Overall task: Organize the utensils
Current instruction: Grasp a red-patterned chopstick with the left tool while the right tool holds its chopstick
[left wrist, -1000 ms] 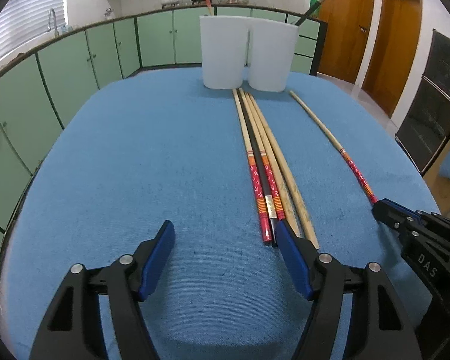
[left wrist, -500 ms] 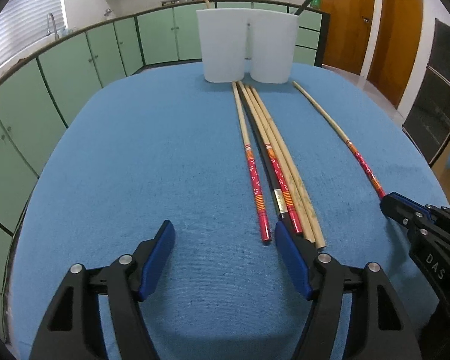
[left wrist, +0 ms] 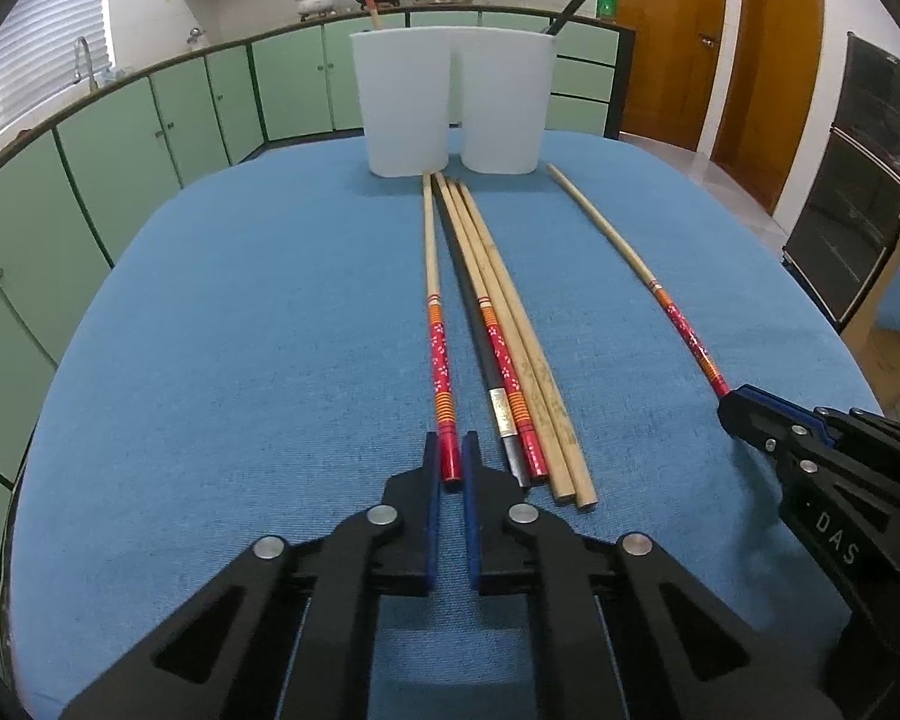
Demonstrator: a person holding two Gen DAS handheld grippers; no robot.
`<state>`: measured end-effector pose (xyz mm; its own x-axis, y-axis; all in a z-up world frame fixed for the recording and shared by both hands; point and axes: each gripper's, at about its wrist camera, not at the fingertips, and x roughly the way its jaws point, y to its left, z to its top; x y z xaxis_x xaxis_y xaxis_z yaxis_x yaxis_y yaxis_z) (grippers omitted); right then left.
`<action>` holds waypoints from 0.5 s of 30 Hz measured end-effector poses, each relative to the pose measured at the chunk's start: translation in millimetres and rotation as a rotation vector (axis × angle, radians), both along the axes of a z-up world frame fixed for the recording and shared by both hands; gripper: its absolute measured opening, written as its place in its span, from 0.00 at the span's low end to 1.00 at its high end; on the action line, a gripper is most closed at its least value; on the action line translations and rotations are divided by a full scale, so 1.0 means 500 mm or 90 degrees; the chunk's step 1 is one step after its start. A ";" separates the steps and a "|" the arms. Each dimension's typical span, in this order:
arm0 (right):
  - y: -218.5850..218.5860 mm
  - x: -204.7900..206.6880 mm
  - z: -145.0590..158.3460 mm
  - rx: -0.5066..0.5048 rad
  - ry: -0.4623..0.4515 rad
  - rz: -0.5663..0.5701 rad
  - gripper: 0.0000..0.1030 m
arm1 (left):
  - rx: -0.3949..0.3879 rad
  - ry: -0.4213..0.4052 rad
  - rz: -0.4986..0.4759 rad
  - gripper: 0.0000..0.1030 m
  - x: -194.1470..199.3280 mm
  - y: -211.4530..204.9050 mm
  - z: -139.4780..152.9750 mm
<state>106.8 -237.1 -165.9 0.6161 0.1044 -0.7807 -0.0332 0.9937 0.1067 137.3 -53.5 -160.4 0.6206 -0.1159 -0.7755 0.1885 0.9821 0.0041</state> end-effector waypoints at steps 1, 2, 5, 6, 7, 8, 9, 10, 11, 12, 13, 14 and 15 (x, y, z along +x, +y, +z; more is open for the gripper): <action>0.001 0.000 0.000 -0.002 -0.001 0.000 0.05 | 0.000 0.000 0.000 0.06 0.001 0.000 0.000; 0.002 -0.001 0.001 -0.004 -0.002 0.000 0.05 | -0.001 -0.001 0.001 0.06 0.000 0.000 0.000; 0.002 -0.005 0.005 -0.002 -0.010 0.000 0.05 | -0.013 -0.005 0.010 0.06 -0.002 0.008 0.005; 0.000 -0.008 0.009 0.002 -0.016 0.000 0.05 | -0.019 -0.008 0.013 0.06 -0.003 0.011 0.009; -0.001 -0.011 0.012 0.004 -0.020 0.000 0.05 | -0.021 -0.014 0.017 0.06 -0.007 0.014 0.016; -0.001 -0.013 0.015 0.004 -0.025 0.000 0.05 | -0.022 -0.019 0.018 0.06 -0.010 0.016 0.025; 0.001 -0.015 0.020 0.001 -0.030 0.002 0.05 | -0.022 -0.024 0.018 0.06 -0.013 0.016 0.032; 0.003 -0.017 0.027 -0.006 -0.036 0.005 0.05 | -0.020 -0.031 0.018 0.05 -0.017 0.017 0.046; 0.005 -0.019 0.034 -0.009 -0.043 0.007 0.05 | -0.018 -0.041 0.019 0.05 -0.020 0.017 0.060; 0.006 -0.020 0.044 -0.009 -0.050 0.009 0.05 | -0.016 -0.053 0.019 0.05 -0.024 0.019 0.078; 0.006 -0.022 0.056 -0.008 -0.060 0.011 0.05 | -0.015 -0.061 0.019 0.05 -0.026 0.020 0.092; 0.007 -0.025 0.072 -0.011 -0.073 0.013 0.05 | -0.015 -0.070 0.020 0.05 -0.028 0.021 0.106; 0.007 -0.027 0.087 -0.016 -0.087 0.015 0.05 | -0.016 -0.079 0.019 0.05 -0.030 0.022 0.121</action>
<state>93.1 -233.3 -122.6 0.7144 0.1021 -0.6922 -0.0695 0.9948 0.0749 122.3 -42.3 -100.0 0.7154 -0.1141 -0.6893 0.1581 0.9874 0.0007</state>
